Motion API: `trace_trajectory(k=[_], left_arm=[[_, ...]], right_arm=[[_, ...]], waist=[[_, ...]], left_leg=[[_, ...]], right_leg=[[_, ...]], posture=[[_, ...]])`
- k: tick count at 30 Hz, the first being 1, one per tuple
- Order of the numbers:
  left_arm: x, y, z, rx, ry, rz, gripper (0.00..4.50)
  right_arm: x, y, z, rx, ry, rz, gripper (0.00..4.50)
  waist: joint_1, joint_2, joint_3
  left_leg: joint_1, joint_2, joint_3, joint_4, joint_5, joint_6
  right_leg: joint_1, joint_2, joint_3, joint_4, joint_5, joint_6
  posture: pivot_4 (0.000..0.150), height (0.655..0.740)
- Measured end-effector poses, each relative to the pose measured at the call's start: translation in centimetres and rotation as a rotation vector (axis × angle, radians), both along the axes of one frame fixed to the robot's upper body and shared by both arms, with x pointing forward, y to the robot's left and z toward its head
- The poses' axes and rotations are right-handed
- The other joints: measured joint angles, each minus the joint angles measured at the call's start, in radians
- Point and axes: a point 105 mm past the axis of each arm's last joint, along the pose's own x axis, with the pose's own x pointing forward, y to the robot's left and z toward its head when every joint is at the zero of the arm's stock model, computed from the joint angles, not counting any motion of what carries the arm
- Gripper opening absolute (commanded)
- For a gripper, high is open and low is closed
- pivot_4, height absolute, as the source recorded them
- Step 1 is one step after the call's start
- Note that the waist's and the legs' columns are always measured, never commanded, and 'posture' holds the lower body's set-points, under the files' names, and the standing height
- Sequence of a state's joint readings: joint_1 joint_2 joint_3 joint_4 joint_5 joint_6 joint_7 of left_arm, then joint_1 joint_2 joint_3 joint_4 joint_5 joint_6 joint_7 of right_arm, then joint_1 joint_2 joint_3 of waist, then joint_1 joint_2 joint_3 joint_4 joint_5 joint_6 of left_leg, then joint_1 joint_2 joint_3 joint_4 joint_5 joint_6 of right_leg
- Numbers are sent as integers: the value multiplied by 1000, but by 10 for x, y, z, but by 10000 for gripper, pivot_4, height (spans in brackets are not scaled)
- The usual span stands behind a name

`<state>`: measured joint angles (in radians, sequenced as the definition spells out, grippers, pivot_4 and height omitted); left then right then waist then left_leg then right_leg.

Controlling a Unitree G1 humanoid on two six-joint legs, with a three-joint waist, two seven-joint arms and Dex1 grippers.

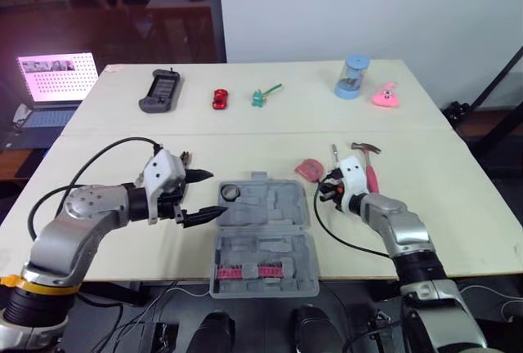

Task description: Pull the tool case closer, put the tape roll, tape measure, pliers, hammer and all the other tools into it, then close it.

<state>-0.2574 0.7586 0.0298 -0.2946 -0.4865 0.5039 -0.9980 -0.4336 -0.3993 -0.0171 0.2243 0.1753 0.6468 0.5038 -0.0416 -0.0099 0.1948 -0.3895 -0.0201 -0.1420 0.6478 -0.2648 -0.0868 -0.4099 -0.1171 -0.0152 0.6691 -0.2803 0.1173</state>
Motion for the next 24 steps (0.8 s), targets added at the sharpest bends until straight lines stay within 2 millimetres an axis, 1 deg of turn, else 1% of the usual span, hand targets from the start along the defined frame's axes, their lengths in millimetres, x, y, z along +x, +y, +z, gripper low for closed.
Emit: trace_trajectory(k=[2, 6, 10, 12, 15, 18, 24], left_arm=[[1, -2, -3, 1, 3, -10, 45000], [5, -5, -2, -8, -6, -19, 45000], [4, -13, -7, -15, 11, -55, 45000], [5, -13, -6, -14, 8, -61, 45000], [6, -13, -5, -11, 0, -68, 45000], [7, -15, -8, -8, 9, -73, 45000], [4, -18, -11, -5, 25, -102, 45000]], right_arm=[[-8, -4, 0, -9, 20, 6, 496], [-32, -12, -1, -28, 78, 37, 496], [-45, -16, -1, -15, 111, 35, 496], [-50, -17, -2, -16, 121, 34, 496], [-60, -15, -3, -5, 143, 45, 496], [-69, -13, -5, -2, 163, 55, 496], [-91, -8, -2, -19, 183, 100, 496]], waist=[[1, 0, 0], [3, 0, 0], [-2, 0, 0], [-1, 0, 0], [0, 0, 0], [1, 0, 0], [3, 0, 0]], left_leg=[[0, 0, 0, 0, 0, 0], [0, 0, 0, 0, 0, 0], [0, 0, 0, 0, 0, 1], [0, 0, 0, 0, 0, 1], [0, 0, 0, 0, 0, 1], [0, 0, 0, 0, 0, 1], [0, 0, 0, 0, 0, 1]], right_leg=[[0, 0, 0, 0, 0, 0], [0, 0, 0, 0, 0, 0], [0, 0, 0, 0, 0, 0], [0, 0, 0, 0, 0, 0], [0, 0, 0, 0, 0, 0], [0, 0, 0, 0, 0, 0], [0, 0, 0, 0, 0, 0]], posture=[[1500, 6902], [1500, 6902], [1500, 6902], [1500, 6902], [1500, 6902], [1500, 6902], [1500, 6902]])
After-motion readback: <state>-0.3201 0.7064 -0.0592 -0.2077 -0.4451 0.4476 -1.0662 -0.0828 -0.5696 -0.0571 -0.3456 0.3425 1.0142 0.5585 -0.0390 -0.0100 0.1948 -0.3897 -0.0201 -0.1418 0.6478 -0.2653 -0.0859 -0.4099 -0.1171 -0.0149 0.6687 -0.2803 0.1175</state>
